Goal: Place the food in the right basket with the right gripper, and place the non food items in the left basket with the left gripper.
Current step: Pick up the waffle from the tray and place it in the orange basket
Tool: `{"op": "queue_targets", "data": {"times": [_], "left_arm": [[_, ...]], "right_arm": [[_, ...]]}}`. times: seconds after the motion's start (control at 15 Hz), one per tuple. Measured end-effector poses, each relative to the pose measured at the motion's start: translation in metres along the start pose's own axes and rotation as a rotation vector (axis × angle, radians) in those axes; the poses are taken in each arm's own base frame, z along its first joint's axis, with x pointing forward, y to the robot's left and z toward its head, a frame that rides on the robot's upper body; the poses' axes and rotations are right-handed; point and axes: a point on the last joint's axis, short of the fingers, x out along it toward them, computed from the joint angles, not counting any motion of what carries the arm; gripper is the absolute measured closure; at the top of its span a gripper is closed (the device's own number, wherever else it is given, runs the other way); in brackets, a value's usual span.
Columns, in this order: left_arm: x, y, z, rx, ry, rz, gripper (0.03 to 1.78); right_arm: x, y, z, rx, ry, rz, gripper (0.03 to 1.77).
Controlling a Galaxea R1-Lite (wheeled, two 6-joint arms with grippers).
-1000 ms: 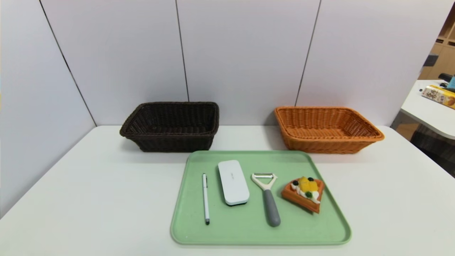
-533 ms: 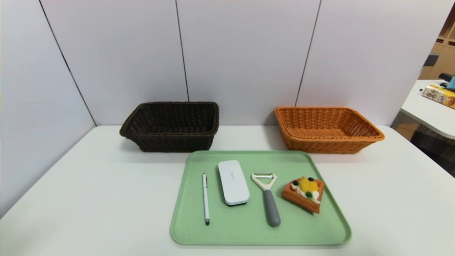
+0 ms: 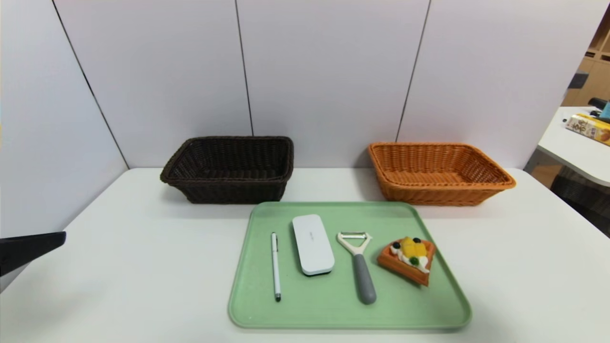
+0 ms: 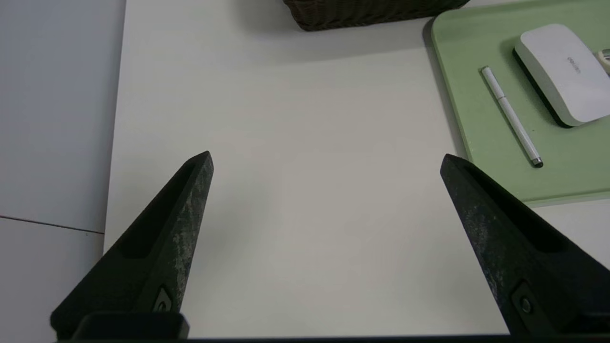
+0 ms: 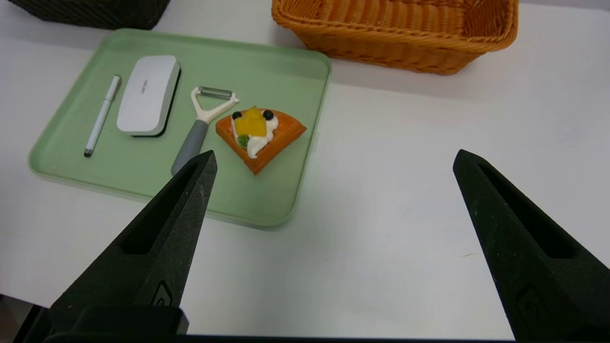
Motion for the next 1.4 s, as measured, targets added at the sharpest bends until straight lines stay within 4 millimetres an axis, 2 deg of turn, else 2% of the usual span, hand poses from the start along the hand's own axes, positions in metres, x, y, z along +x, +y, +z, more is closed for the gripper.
{"op": "queue_targets", "data": {"times": [0.33, 0.87, 1.13, 1.4], "left_arm": [[0.024, -0.01, -0.006, -0.032, 0.099, -0.094, 0.12], [0.053, -0.034, -0.013, -0.025, 0.158, -0.19, 0.12], [0.062, -0.049, -0.019, -0.002, 0.173, -0.22, 0.12], [0.063, -0.053, -0.022, 0.011, 0.192, -0.234, 0.12]], "right_arm": [[0.028, 0.002, 0.002, 0.037, 0.133, 0.046, 0.09], [0.072, 0.035, 0.005, 0.051, 0.238, 0.195, 0.09], [0.082, 0.041, 0.011, 0.046, 0.271, 0.201, 0.09], [0.091, 0.048, 0.025, 0.102, 0.375, 0.182, 0.09]]}}
